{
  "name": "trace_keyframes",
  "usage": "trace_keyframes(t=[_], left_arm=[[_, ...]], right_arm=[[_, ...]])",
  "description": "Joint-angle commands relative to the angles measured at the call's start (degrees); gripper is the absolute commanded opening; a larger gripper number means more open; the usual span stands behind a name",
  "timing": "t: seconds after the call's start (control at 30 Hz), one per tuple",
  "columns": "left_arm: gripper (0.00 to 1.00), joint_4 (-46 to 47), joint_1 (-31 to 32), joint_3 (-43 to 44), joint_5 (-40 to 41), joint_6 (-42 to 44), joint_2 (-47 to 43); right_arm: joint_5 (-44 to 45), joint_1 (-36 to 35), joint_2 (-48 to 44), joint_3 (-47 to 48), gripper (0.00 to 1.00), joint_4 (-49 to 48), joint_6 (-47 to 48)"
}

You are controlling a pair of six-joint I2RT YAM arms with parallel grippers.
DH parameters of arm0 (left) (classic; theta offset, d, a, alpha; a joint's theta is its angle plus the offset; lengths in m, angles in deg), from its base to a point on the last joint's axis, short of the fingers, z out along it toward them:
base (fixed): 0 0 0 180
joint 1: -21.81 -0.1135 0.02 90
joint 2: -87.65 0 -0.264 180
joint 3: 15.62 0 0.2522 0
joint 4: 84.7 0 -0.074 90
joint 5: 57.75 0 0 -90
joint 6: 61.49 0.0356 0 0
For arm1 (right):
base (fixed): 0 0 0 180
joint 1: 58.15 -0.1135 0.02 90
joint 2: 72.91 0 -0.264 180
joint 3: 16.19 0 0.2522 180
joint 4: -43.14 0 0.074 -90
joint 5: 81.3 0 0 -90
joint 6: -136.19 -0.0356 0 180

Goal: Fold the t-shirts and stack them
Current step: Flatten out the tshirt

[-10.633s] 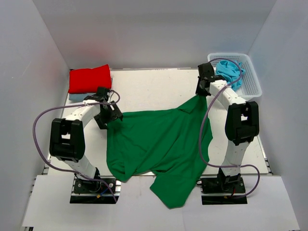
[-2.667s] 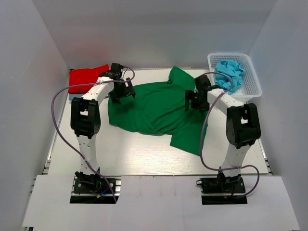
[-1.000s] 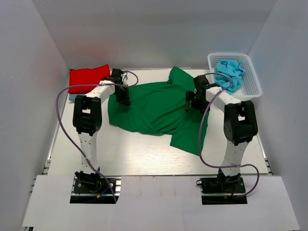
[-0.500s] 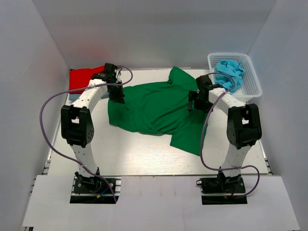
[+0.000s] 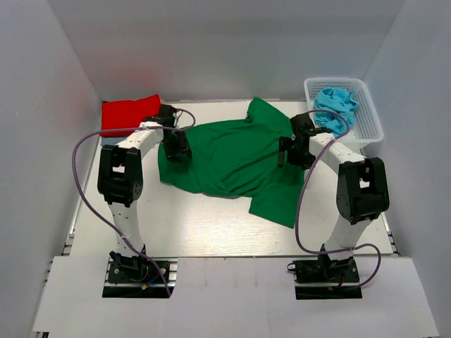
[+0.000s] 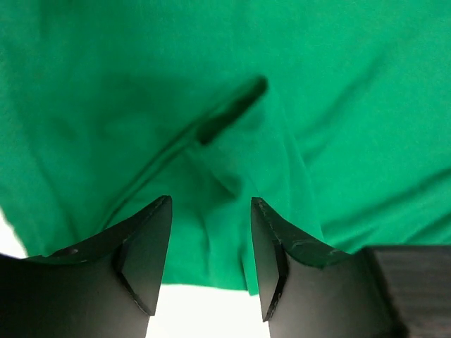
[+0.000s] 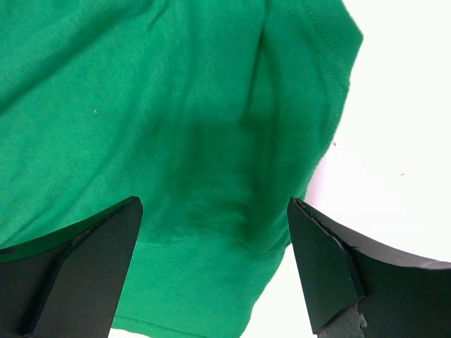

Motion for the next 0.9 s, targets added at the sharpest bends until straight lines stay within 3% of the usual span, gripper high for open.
trace_keyframes(t=[0.0, 0.43, 0.67, 0.87], left_arm=[[0.59, 2.98, -0.17, 2.48, -0.87, -2.04, 0.42], [0.54, 2.98, -0.16, 5.74, 1.32, -5.47, 3.68], [0.36, 0.52, 0.45, 8.02, 2.47, -5.47, 5.52], [0.38, 1.14, 0.45, 6.53, 1.95, -5.47, 5.52]], right_arm=[[1.37, 0.29, -3.14, 0.0, 0.89, 0.3, 0.17], [1.19, 0.81, -2.0, 0.0, 0.89, 0.48, 0.17], [1.45, 1.17, -1.64, 0.09, 0.89, 0.13, 0.34], [1.1, 1.43, -2.08, -0.35, 0.89, -0.04, 0.43]])
